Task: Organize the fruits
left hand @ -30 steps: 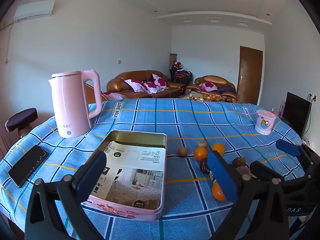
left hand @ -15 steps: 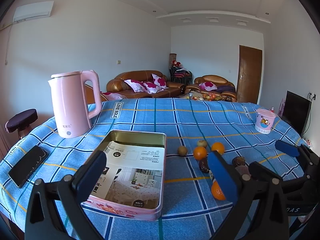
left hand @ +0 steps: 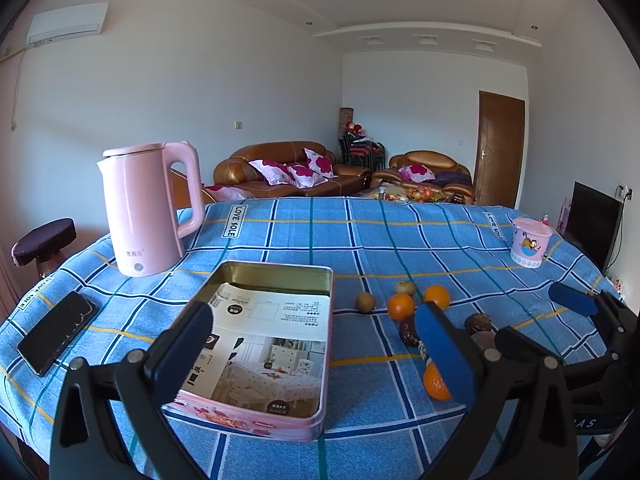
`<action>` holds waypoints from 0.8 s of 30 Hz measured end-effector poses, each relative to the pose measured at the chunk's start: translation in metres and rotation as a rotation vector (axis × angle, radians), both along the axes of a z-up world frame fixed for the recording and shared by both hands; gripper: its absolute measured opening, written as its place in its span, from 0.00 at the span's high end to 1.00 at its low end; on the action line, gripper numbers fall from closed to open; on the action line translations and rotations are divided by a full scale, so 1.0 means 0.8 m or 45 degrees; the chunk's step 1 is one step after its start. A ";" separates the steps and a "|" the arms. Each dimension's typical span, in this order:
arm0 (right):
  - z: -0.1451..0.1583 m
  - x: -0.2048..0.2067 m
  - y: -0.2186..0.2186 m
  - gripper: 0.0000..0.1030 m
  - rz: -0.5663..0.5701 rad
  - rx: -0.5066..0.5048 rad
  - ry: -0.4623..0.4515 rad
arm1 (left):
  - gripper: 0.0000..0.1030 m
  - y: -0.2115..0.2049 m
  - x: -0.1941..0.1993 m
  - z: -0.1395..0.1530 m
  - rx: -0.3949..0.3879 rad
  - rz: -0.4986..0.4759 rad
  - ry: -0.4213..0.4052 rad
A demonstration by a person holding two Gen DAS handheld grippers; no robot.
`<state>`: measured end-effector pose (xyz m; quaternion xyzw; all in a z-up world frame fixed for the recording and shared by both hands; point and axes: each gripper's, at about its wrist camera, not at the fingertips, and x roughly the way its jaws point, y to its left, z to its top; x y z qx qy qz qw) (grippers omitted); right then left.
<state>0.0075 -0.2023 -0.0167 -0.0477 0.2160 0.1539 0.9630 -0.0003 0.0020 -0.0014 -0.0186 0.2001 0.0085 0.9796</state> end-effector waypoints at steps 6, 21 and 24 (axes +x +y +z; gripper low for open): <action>-0.002 0.000 0.001 0.01 0.001 -0.001 0.007 | 0.00 0.000 0.000 0.000 -0.001 0.000 -0.001; -0.006 0.002 0.004 0.01 0.005 -0.014 0.019 | 0.00 0.000 0.000 -0.001 0.000 0.000 0.000; -0.006 0.002 0.004 0.01 0.002 -0.017 0.022 | 0.00 0.001 -0.001 -0.001 0.001 0.001 0.001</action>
